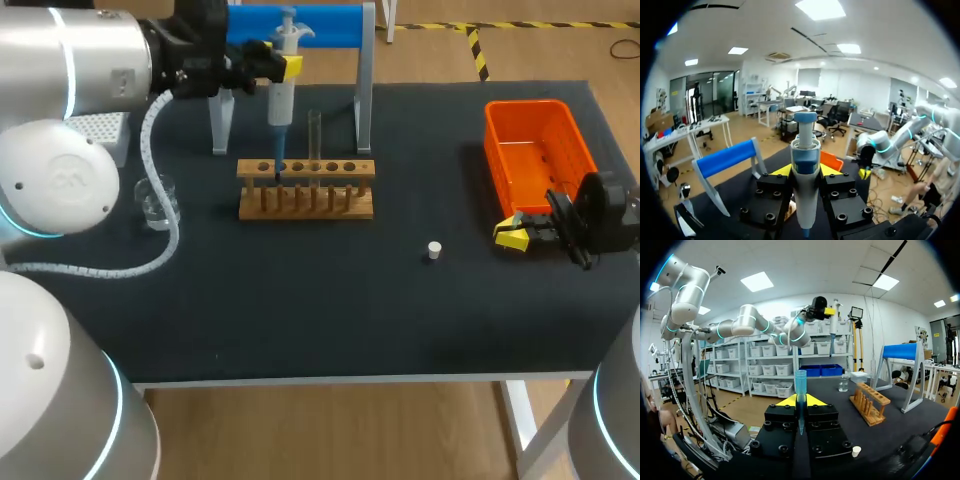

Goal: Invert the test tube, pick up the pipette, mount the tip to pipette, aspirate from beaker and dispense into the tube, eject the tip, return the pipette, and cap with the stopper.

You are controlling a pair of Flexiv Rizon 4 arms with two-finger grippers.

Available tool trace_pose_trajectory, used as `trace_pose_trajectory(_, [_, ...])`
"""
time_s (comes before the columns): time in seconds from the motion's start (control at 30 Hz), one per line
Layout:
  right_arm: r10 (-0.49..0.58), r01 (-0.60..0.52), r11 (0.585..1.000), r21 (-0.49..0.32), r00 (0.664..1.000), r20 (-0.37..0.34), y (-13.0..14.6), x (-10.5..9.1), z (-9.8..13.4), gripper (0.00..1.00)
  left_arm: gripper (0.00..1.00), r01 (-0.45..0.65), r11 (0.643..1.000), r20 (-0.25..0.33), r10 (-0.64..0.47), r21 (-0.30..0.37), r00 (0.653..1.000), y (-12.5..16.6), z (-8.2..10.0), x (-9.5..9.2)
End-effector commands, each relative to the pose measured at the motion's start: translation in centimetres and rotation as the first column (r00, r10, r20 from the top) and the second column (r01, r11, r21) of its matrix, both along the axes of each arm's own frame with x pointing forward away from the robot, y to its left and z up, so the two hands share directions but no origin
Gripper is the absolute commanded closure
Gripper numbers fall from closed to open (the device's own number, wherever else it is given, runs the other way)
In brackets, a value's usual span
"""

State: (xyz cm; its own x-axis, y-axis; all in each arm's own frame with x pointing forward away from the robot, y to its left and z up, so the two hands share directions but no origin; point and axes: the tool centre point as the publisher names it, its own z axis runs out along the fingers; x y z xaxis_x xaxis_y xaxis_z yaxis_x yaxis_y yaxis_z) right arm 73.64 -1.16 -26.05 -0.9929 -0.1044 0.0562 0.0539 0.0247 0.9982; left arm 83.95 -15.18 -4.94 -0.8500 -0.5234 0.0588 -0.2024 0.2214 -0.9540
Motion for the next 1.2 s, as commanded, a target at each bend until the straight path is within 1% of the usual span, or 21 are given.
trace_pose_trajectory(0.03, [0.000, 0.000, 1.000, -0.002, 1.000, 0.001, -0.1, -0.1, 0.0, 1.00, 1.00, 0.182, 0.981, 0.040, -0.180, -0.065, 0.983, 0.3, 0.3, -3.2])
trace_pose_trajectory(0.2, [0.000, 0.000, 1.000, -0.002, 1.000, 0.001, -0.1, -0.1, 0.0, 1.00, 1.00, 0.249, 0.967, 0.078, -0.244, -0.057, 0.967, -1.2, 1.4, -5.2])
trace_pose_trajectory(0.27, [0.000, 0.000, 1.000, -0.002, 1.000, 0.001, -0.1, -0.1, 0.0, 1.00, 1.00, 0.263, 0.964, 0.093, -0.258, -0.039, 0.962, -1.7, 1.8, -5.8])
trace_pose_trajectory(0.4, [0.000, 0.000, 1.000, -0.002, 1.000, 0.001, -0.1, -0.1, 0.0, 1.00, 1.00, 0.300, 0.953, 0.108, -0.295, -0.033, 0.949, -2.7, 2.6, -6.5])
trace_pose_trajectory(0.47, [0.000, 0.000, 1.000, -0.002, 1.000, 0.001, -0.1, -0.1, 0.0, 1.00, 1.00, 0.307, 0.951, 0.106, -0.302, -0.030, 0.947, -3.2, 3.1, -6.6])
trace_pose_trajectory(0.53, [0.000, 0.000, 1.000, -0.002, 1.000, 0.001, -0.1, -0.1, 0.0, 1.00, 1.00, 0.318, 0.948, 0.101, -0.316, -0.012, 0.943, -3.9, 3.6, -6.7])
trace_pose_trajectory(0.63, [0.000, 0.000, 1.000, -0.002, 1.000, 0.001, -0.1, -0.1, 0.0, 1.00, 1.00, 0.337, 0.941, 0.079, -0.336, -0.004, 0.939, -5.1, 4.4, -6.7])
trace_pose_trajectory(0.8, [0.000, 0.000, 1.000, -0.002, 1.000, 0.001, -0.1, -0.1, 0.0, 1.00, 1.00, 0.373, 0.928, 0.082, -0.372, 0.008, 0.925, -6.8, 5.5, -6.6])
trace_pose_trajectory(1.2, [0.000, 0.000, 1.000, -0.002, 1.000, 0.001, -0.1, -0.1, 0.0, 1.00, 1.00, 0.422, 0.906, 0.104, -0.419, -0.013, 0.902, -9.7, 6.3, -5.8])
